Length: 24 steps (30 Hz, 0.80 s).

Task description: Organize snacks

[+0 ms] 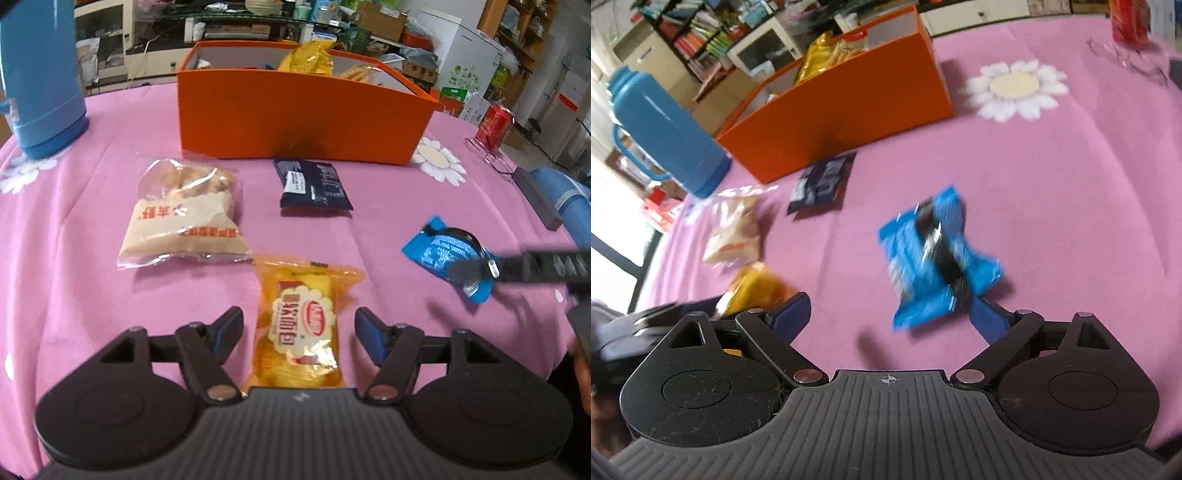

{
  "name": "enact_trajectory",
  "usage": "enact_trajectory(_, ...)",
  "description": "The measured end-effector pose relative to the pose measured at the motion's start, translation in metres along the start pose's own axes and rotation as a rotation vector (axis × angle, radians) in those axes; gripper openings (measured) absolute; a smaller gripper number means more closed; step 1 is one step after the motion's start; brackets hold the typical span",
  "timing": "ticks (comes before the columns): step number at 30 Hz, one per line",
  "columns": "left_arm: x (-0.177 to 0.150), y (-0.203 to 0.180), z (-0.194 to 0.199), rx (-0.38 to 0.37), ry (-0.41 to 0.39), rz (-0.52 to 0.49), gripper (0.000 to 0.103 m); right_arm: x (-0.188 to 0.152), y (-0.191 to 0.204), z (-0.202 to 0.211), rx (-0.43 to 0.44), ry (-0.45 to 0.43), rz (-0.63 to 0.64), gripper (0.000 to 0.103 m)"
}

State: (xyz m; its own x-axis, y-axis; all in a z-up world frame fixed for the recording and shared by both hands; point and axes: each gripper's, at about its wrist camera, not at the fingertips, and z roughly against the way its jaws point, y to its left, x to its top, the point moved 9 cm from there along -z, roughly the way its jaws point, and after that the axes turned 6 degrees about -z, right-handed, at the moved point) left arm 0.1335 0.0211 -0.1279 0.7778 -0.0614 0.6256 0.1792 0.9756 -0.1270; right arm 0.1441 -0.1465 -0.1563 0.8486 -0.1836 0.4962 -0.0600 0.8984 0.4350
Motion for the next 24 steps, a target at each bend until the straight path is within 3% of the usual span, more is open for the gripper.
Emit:
enact_trajectory(3,0.0,0.004,-0.002,0.004,0.005,0.012,0.067,0.033,0.003,-0.012,-0.031,-0.037,0.073,0.083)
enact_trajectory(7,0.0,0.005,0.0,0.001,0.0,0.004,0.07,0.059,0.002,-0.03,-0.135,-0.061,0.16,0.083)
enact_trajectory(11,-0.001,0.002,-0.005,-0.023,0.002,-0.006,0.072,0.041,0.005,-0.018,-0.114,-0.088,0.088,0.089)
enact_trajectory(18,-0.006,-0.003,-0.013,0.007,-0.005,-0.059,0.075,0.033,0.006,-0.04,-0.222,-0.095,0.116,0.092)
enact_trajectory(19,-0.006,-0.002,-0.014,0.021,-0.011,-0.068,0.066,0.033,0.008,-0.042,-0.235,-0.101,0.143,0.092)
enact_trajectory(20,-0.006,-0.002,-0.014,0.032,-0.012,-0.08,0.062,0.033,0.011,-0.045,-0.246,-0.107,0.174,0.088)
enact_trajectory(21,-0.005,-0.002,-0.013,0.041,-0.012,-0.095,0.047,0.031,0.013,-0.046,-0.257,-0.121,0.215,0.085)
enact_trajectory(22,-0.005,-0.002,-0.012,0.036,-0.01,-0.1,0.038,0.029,0.014,-0.045,-0.273,-0.132,0.249,0.073)
enact_trajectory(23,-0.004,0.0,-0.011,0.026,-0.005,-0.088,0.038,0.026,0.014,-0.042,-0.277,-0.138,0.281,0.068)
enact_trajectory(24,-0.004,0.002,-0.009,0.004,0.0,-0.06,0.037,0.023,0.014,-0.037,-0.264,-0.144,0.288,0.054)
